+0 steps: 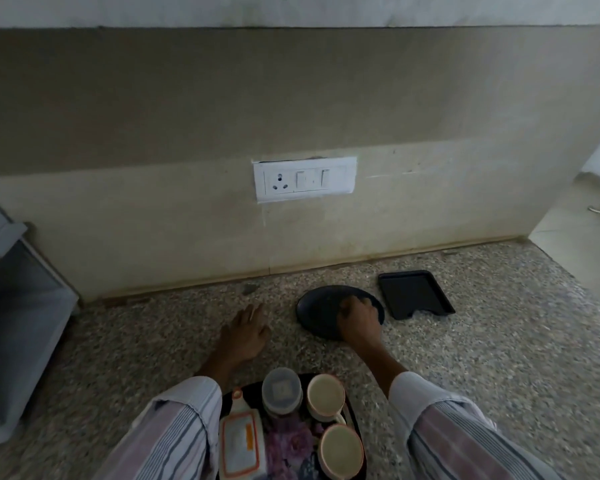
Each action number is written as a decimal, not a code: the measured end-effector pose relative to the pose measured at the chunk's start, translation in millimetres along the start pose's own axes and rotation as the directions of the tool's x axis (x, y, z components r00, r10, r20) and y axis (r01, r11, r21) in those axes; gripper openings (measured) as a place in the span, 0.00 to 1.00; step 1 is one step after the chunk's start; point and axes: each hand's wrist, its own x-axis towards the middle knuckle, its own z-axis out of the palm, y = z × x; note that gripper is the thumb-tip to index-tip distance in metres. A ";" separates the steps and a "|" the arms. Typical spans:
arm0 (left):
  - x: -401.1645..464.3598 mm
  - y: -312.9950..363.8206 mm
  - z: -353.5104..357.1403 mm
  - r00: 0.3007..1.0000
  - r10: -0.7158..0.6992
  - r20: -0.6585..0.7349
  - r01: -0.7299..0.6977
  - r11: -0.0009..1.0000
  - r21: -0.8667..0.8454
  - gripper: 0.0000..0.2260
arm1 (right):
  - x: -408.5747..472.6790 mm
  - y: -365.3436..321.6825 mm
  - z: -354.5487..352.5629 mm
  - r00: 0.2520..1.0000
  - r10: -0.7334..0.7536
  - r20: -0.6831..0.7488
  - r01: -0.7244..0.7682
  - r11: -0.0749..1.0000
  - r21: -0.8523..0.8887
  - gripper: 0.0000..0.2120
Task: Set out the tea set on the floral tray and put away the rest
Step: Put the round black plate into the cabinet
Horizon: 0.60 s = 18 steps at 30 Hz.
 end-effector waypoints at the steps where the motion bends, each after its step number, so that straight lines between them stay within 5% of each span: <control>1: 1.4 3.1 0.5 1.000 -0.003 0.009 0.003 1.000 0.001 0.28 | 1.7 5.8 1.7 0.999 0.032 -0.029 -0.032 0.999 -0.004 0.17; 15: 36.3 10.9 38.6 0.999 0.036 -0.018 -0.031 0.980 0.196 0.31 | 27.6 58.0 20.6 0.972 0.199 -0.128 -0.201 0.980 -0.003 0.30; 18: 35.5 12.5 42.6 0.997 0.050 -0.059 -0.036 0.975 0.220 0.44 | 26.3 60.4 24.1 0.968 0.237 -0.081 -0.227 0.967 0.117 0.33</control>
